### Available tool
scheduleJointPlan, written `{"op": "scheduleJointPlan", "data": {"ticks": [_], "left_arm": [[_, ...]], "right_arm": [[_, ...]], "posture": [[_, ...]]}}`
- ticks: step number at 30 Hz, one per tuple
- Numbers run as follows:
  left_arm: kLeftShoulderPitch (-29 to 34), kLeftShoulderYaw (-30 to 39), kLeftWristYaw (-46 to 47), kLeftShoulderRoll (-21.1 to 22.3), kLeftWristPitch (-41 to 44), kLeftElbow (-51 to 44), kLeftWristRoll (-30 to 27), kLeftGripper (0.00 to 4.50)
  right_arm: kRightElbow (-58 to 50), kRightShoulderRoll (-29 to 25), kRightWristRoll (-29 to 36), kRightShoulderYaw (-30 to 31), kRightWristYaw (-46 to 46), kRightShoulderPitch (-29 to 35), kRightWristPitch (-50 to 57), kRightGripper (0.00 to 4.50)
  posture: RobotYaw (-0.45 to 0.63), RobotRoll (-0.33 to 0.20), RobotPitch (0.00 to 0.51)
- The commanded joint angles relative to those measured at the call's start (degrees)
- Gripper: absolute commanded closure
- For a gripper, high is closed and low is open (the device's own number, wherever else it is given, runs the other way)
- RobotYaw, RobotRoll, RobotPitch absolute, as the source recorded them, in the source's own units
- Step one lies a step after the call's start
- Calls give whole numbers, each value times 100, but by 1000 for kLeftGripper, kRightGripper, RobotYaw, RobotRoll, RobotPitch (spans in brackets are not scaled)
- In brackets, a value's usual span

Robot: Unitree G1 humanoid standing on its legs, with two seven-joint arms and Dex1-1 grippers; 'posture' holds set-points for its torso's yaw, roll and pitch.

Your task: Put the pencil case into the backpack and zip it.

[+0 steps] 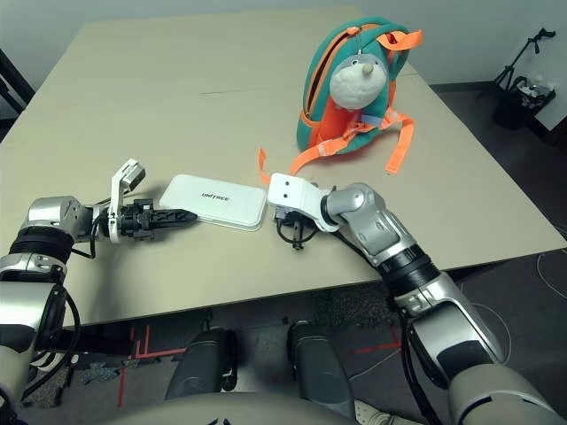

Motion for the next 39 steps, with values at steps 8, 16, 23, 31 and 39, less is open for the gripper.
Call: {"op": "scheduleJointPlan", "data": {"ticks": [8, 16, 23, 31, 39], "left_arm": [[435, -145, -576, 681, 743, -1285, -554, 4490], [173, 222, -559, 1378, 533, -1340, -762, 2043], [-485, 507, 120, 1249, -319, 109, -335, 22], [-805, 703, 919, 761, -1260, 1239, 129, 22], [-1024, 1079, 1587, 244, -1965, 1839, 285, 22]], "right_arm": [[336, -230, 4, -14, -19, 94, -39, 4500], [456, -295, 14, -8, -10, 70, -150, 4500], [525, -278, 16, -8, -31, 16, -210, 4500], [420, -347, 38, -73, -68, 74, -181, 4500], [334, -386, 57, -95, -92, 121, -140, 4500]], "posture": [[-91, 0, 107], [-78, 0, 96], [-82, 0, 98], [-102, 0, 105], [-115, 0, 108]]}}
